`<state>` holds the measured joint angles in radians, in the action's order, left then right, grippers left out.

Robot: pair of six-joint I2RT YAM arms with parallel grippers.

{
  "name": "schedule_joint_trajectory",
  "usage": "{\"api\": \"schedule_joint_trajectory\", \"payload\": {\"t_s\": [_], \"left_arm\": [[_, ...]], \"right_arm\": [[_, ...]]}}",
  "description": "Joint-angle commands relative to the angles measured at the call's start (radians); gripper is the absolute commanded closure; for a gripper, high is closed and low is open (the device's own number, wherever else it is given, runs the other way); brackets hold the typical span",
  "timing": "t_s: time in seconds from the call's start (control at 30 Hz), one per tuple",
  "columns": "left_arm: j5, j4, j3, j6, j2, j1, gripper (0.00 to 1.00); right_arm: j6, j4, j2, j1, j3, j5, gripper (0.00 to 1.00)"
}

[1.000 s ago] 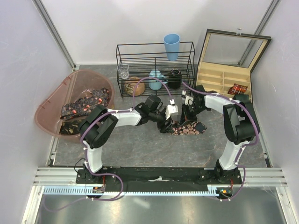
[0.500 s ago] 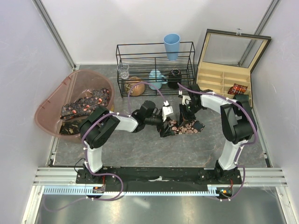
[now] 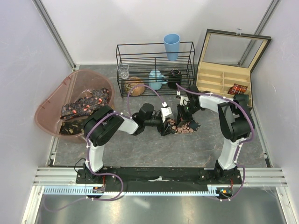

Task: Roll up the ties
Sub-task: Roll the tie at the center of the board.

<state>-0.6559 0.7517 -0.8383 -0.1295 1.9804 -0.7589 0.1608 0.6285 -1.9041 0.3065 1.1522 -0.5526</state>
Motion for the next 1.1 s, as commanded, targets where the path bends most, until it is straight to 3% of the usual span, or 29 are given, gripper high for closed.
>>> {"api": "schedule_joint_trajectory", "payload": {"t_s": [0.0,0.17,0.27,0.33,0.43,0.47,0.63,0.87,1.07], "left_arm": [[-0.004,0.037,-0.027,-0.008,0.024,-0.010,0.29],[0.051,-0.087,-0.056,-0.088,0.009,-0.031,0.52],[0.123,-0.268,-0.093,-0.166,-0.018,-0.049,0.64],[0.159,-0.401,-0.105,-0.199,-0.029,-0.060,0.69],[0.234,-0.579,-0.149,-0.258,-0.034,-0.068,0.74],[0.258,-0.610,-0.166,-0.266,-0.034,-0.068,0.75],[0.303,-0.804,-0.228,-0.311,-0.015,-0.080,0.77],[0.308,-0.920,-0.307,-0.358,0.017,-0.103,0.74],[0.303,-0.973,-0.369,-0.378,0.052,-0.109,0.70]], "right_arm": [[-0.043,-0.075,-0.075,0.017,-0.065,0.142,1.00],[-0.032,-0.096,-0.088,0.016,-0.048,0.089,1.00],[-0.027,-0.092,-0.082,0.017,-0.005,0.063,0.99],[-0.027,-0.064,-0.073,0.017,0.017,0.053,0.94],[-0.043,0.009,-0.043,-0.006,0.073,0.031,0.80],[-0.047,0.029,-0.038,-0.018,0.096,0.025,0.73],[-0.090,0.167,-0.015,-0.116,0.144,-0.082,0.64],[-0.089,0.160,0.028,-0.145,0.092,-0.288,0.43],[-0.079,0.114,0.017,-0.110,0.052,-0.294,0.45]]}}
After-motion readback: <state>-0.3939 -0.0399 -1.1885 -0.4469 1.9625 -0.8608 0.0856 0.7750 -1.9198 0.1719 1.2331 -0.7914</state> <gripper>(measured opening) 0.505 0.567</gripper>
